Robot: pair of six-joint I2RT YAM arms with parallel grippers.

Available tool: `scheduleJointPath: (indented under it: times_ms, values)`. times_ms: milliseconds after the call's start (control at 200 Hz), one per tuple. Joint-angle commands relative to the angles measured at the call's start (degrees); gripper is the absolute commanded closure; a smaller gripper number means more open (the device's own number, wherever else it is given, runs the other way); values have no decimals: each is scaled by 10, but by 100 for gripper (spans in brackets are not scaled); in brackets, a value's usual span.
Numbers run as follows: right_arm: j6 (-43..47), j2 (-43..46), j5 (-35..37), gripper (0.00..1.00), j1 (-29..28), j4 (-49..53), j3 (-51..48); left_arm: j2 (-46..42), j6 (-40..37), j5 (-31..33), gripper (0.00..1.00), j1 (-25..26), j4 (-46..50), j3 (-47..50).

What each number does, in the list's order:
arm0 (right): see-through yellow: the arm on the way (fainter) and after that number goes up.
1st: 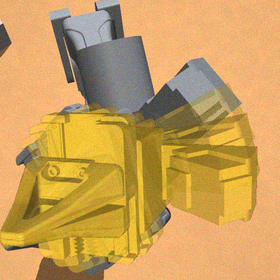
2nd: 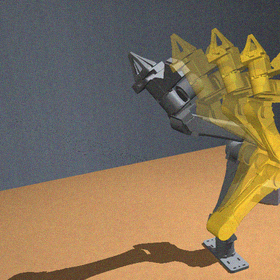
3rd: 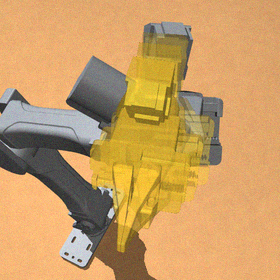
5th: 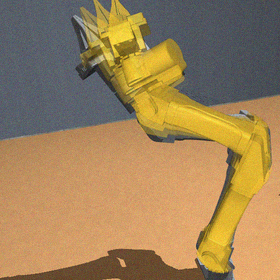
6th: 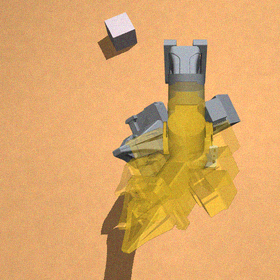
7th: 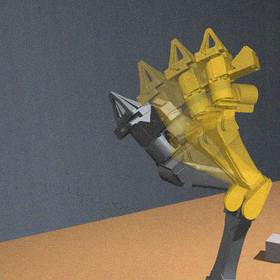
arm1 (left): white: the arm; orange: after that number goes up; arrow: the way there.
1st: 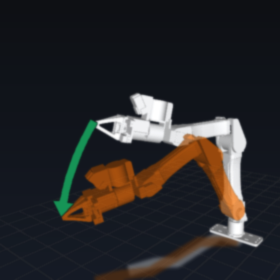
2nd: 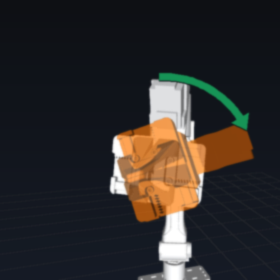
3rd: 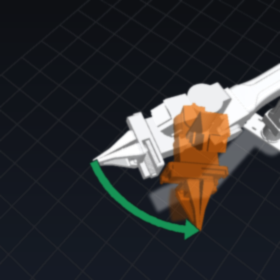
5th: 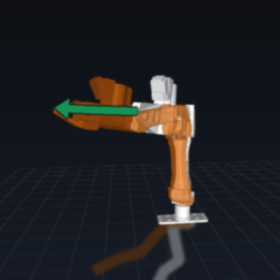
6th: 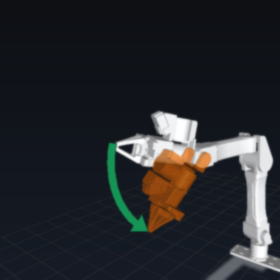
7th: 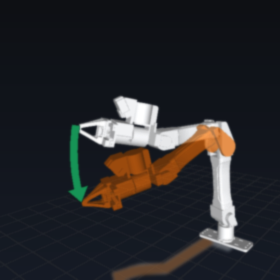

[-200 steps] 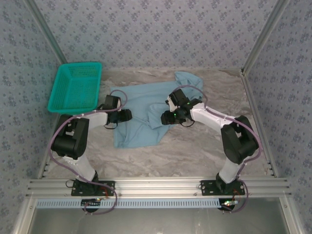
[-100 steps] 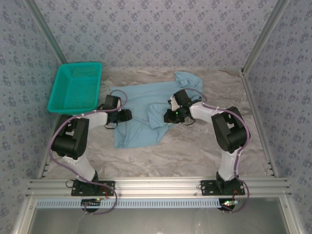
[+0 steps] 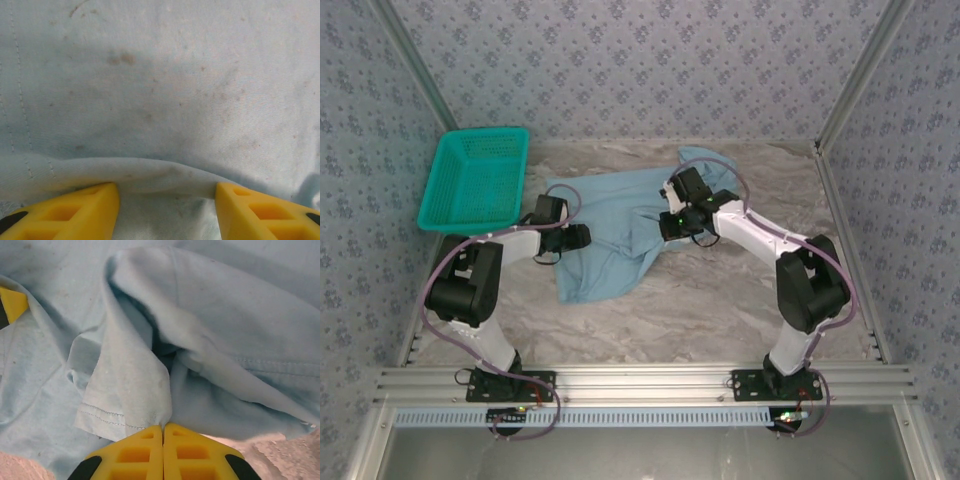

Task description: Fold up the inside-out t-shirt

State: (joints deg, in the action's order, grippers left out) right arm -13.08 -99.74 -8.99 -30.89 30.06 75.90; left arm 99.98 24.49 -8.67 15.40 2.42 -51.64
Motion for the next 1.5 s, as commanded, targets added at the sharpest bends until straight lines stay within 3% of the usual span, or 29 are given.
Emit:
scheduleJointPath:
  times_ms: [0, 195, 295, 430, 605, 799, 1059, 1284, 1494]
  values:
    - [25, 11, 67, 86, -9, 78, 24, 16, -6, 17, 45, -2, 59, 4]
    - [23, -4, 62, 83, -11, 86, 32, 11, -7, 19, 45, -2, 62, 6]
    - [26, -12, 40, 88, -12, 72, 30, 7, -7, 21, 45, -2, 63, 7]
    - [16, -18, -27, 69, -9, 43, 14, 6, -7, 21, 45, -2, 64, 8]
    - [2, -44, -53, 61, -22, 13, 5, 6, -7, 21, 45, -2, 64, 8]
    - [4, -79, -48, 65, -27, 14, 10, 3, -8, 21, 45, -2, 65, 10]
    - [9, -61, -77, 100, -26, 26, 16, 3, -9, 22, 45, -2, 66, 7]
    - [-8, 90, -143, 100, 33, 41, -4, -7, -12, 28, 45, -3, 70, 8]
    - [-11, 169, -119, 100, 64, 83, -6, -1, -10, 25, 45, -3, 67, 6]
